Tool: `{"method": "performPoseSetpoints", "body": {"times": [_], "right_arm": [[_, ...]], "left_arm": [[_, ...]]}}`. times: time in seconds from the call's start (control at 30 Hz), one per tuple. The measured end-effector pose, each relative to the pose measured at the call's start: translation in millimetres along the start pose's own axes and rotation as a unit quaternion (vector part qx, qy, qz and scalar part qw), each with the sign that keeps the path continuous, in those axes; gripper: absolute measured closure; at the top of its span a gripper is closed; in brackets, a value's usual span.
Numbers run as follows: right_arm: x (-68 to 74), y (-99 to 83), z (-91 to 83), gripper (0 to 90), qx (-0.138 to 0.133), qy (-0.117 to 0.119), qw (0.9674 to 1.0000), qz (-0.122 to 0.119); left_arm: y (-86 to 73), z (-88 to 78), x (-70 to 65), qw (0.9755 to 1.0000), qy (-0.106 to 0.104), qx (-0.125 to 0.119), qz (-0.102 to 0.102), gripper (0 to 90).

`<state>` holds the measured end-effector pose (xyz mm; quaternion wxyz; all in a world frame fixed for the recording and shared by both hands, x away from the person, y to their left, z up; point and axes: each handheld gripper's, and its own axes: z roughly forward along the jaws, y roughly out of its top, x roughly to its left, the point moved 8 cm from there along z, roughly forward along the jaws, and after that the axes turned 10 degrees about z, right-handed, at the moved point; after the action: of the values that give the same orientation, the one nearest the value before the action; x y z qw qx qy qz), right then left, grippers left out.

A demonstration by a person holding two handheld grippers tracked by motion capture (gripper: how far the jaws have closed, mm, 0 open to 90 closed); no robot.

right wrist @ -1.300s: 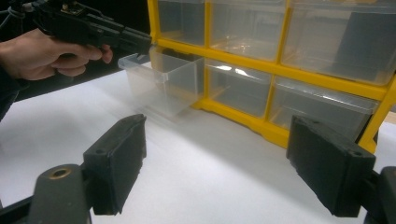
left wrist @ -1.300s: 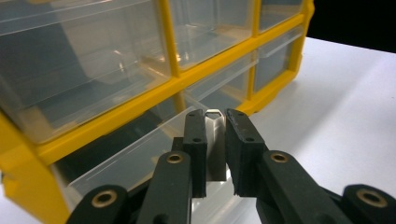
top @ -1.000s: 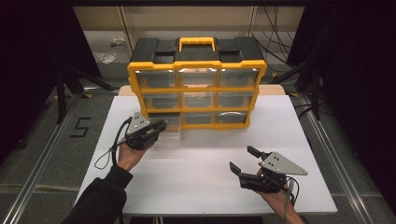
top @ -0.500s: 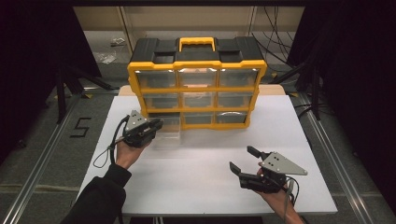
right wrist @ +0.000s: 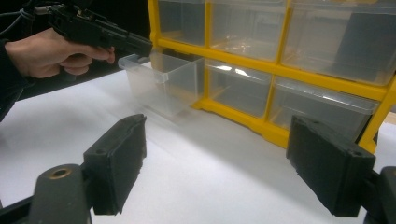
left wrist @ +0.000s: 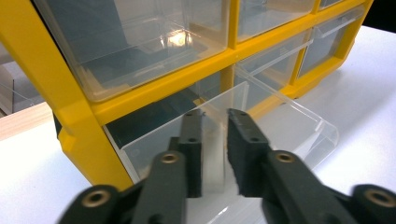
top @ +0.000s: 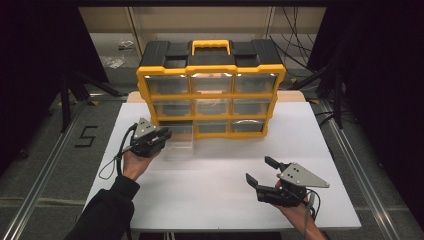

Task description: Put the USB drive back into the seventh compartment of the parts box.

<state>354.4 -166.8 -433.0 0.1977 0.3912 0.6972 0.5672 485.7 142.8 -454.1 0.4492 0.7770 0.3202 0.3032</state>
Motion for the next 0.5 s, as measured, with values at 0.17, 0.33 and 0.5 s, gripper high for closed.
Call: {"method": "performPoseSetpoints", "body": {"times": [0.17,0.33,0.5], "right_arm": [[-0.1,0.2,0.1,20.9,-0.001,0.000,1.0000,0.000],[-0.1,0.2,-0.1,20.9,-0.001,0.000,1.0000,-0.001],[-0.4,0.4,-0.4,21.0,-0.002,0.000,1.0000,-0.001]], "left_arm": [[1.1,0.1,-1.1,0.9999,0.010,0.003,0.003,54.2],[8.1,-2.7,-10.6,0.9998,0.003,-0.010,0.015,38.9],[9.4,-4.2,-16.2,0.9998,-0.003,-0.006,0.017,32.3]]}}
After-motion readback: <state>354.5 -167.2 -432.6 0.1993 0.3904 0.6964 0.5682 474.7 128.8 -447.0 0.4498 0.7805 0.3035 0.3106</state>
